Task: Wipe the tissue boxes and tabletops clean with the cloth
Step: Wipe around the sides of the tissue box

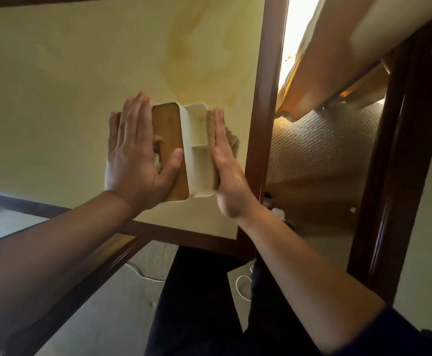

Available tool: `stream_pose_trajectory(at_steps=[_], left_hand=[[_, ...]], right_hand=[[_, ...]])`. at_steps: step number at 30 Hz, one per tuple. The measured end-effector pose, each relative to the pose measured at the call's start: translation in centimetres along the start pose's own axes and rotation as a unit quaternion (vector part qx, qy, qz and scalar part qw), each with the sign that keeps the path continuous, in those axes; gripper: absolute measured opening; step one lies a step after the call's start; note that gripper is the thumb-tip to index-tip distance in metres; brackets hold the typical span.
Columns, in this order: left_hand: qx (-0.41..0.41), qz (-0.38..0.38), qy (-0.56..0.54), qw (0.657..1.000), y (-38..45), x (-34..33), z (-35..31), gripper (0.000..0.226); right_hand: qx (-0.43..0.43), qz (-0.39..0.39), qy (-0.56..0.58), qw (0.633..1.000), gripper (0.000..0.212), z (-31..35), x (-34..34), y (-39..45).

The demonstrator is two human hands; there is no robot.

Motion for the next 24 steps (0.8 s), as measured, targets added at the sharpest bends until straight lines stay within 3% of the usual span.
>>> stream_pose_trajectory(at_steps=[5,10,17,24], left_hand=[[-0.002,0.002,0.004,1.000,0.0,0.0,0.0,0.091],[-0.006,0.000,0.003,1.000,0.1,0.1,0.0,0.090],[-0.003,-0.005,-0.004,1.000,0.1,0.2,0.0,0.089],[0.002,-0.004,-0.002,1.000,0.0,0.1,0.0,0.089]], right_hand=[[-0.010,0.009,0.036,0.999,0.059,-1.1,-0.8,-4.6],[-0.047,0.021,0.079,0.996,0.061,-0.6,-0.6,-1.9],[-0.017,0.019,-0.037,0.999,0.062,2.3,1.1,7.2],[0.039,0.004,-0.044,0.998,0.056,1.1,0.4,3.3]])
Point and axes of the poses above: each hand's wrist, its own y-axis towards the middle knuckle, its own x-axis out of the back of the hand, z = x × y, the point moved 2 cm from there along y, towards the middle knuckle, and after that the axes turned 2 degrees about x, right-handed, at the moved point
